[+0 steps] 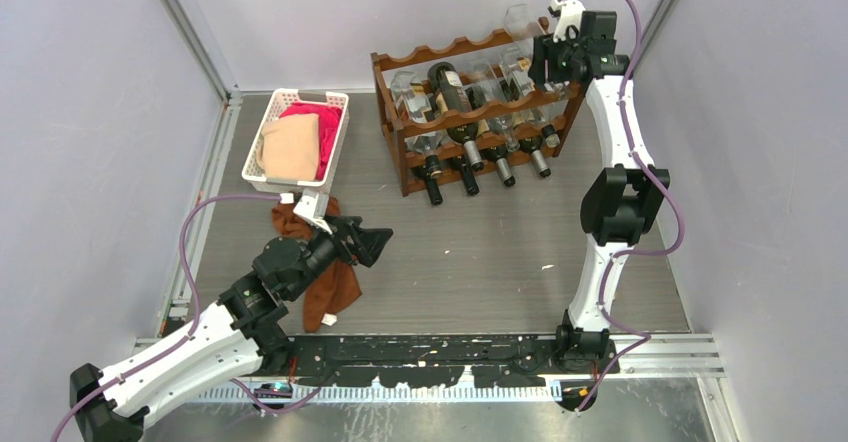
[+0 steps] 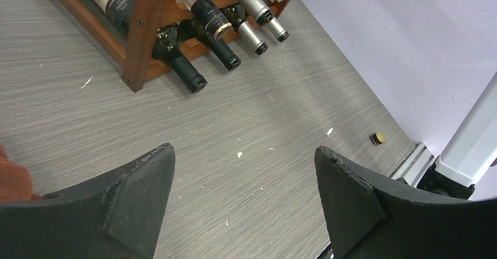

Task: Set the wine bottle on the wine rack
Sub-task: Place the wine bottle in the wine rack.

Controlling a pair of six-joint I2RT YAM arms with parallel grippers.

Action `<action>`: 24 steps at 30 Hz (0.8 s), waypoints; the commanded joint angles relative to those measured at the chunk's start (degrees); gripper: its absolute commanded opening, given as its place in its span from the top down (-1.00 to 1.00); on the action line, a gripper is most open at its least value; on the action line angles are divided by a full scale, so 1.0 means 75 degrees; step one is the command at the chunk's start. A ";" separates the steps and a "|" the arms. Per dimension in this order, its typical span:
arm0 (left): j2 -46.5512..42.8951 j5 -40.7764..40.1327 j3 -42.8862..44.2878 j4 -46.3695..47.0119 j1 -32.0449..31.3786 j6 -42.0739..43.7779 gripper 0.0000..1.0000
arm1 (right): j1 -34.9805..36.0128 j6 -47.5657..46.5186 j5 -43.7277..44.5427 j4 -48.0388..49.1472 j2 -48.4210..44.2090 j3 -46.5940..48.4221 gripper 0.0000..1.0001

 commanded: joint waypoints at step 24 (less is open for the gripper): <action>-0.0175 0.0019 0.0466 0.0079 0.0023 0.0160 -0.76 | -0.0002 0.0060 -0.0189 0.0874 -0.1272 -0.0300 -1.00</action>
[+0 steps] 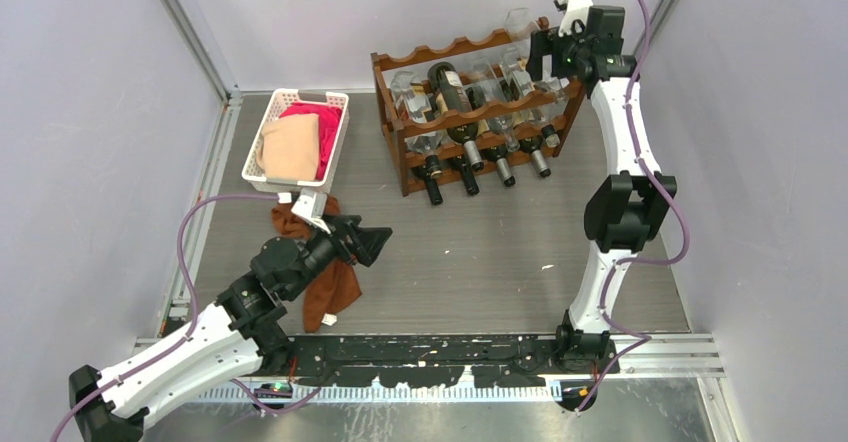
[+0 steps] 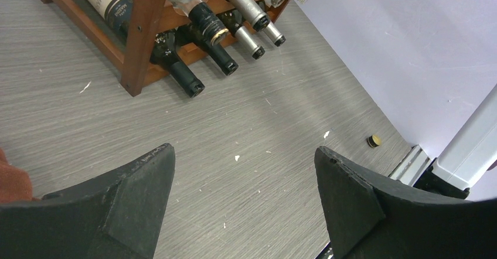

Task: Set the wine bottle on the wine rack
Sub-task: Place the wine bottle in the wine rack.

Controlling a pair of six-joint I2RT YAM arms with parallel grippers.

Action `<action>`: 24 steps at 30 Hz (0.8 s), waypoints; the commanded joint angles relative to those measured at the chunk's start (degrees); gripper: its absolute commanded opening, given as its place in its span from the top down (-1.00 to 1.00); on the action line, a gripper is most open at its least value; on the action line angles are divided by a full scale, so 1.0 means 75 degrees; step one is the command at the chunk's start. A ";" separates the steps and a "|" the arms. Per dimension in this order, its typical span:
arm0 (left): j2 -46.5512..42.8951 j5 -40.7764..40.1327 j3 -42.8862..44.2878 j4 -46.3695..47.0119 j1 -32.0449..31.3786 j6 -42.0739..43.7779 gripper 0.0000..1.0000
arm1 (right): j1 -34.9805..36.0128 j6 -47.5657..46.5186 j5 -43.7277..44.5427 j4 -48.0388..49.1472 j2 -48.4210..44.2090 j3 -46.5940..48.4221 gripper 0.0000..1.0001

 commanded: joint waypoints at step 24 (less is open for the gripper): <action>0.0254 0.0038 0.1603 -0.0645 0.0033 0.1572 -0.89 | -0.0220 -0.0044 -0.0907 0.0209 -0.3396 -0.1768 -0.99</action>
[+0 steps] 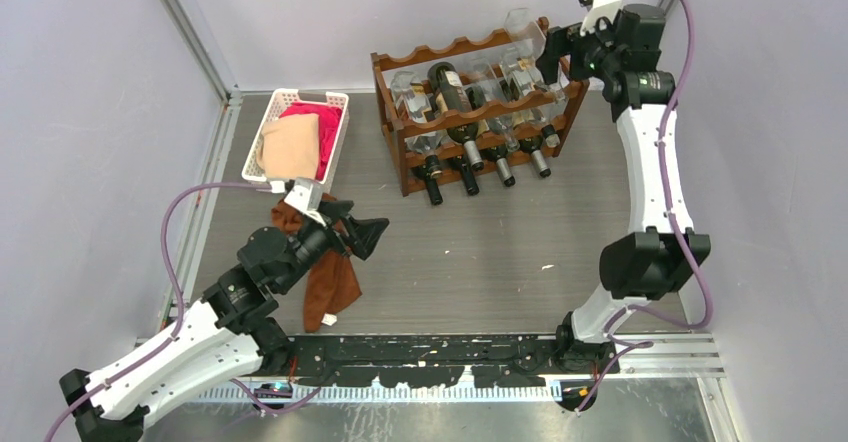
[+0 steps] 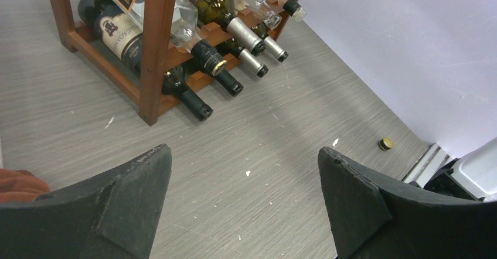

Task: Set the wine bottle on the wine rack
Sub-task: Place the wine bottle in the wine rack.

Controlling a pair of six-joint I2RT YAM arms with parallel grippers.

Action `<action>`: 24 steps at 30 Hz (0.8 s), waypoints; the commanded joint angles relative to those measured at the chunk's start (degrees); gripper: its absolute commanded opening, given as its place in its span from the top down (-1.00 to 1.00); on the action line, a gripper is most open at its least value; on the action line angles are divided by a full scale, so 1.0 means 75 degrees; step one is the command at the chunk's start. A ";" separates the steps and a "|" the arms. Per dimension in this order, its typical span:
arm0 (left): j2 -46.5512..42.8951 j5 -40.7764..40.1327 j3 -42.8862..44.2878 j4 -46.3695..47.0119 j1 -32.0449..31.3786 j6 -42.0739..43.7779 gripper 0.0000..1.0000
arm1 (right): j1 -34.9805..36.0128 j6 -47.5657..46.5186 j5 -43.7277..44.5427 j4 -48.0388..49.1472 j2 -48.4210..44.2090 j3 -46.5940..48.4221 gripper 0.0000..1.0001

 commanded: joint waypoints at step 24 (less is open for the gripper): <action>0.2637 0.4878 0.3216 -0.0449 0.4888 -0.1470 -0.99 | -0.0569 0.0956 0.1051 -0.1255 -0.5017 -0.4638 -1.00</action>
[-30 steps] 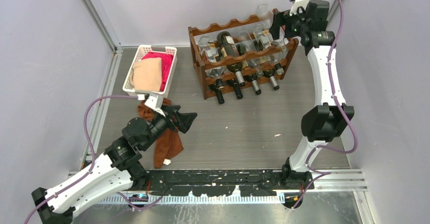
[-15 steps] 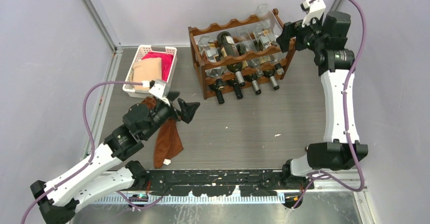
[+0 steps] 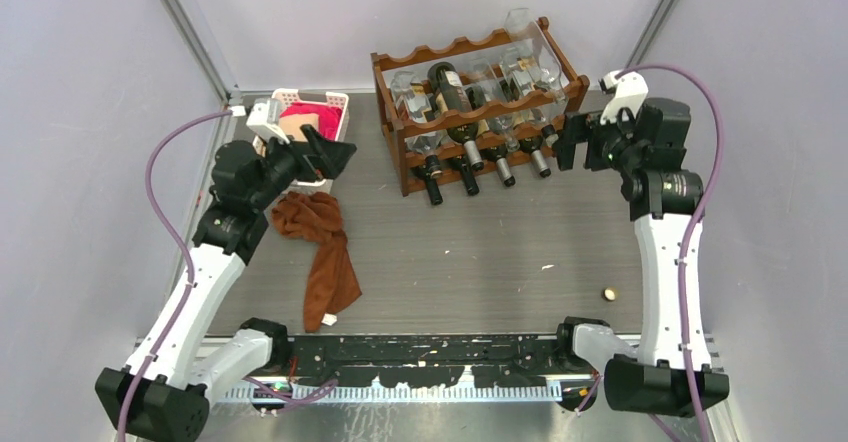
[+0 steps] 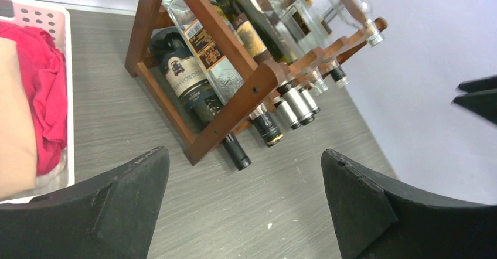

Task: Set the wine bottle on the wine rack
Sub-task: Place the wine bottle in the wine rack.

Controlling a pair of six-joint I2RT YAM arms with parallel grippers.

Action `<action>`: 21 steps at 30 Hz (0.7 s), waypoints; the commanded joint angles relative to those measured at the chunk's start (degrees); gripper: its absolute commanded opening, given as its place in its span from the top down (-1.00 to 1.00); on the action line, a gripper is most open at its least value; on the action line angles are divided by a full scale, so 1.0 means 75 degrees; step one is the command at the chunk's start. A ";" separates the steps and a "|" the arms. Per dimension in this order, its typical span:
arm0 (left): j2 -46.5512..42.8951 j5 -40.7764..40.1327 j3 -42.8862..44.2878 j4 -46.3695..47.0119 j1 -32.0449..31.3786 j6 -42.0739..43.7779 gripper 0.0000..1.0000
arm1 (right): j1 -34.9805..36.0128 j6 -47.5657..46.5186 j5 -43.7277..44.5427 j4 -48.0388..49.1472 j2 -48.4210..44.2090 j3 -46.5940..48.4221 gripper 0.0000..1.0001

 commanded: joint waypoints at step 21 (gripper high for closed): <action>-0.1368 -0.0173 0.0764 -0.3040 0.0617 -0.0630 -1.00 | -0.0102 0.1601 -0.0919 -0.0351 -0.1119 -0.0502 -0.99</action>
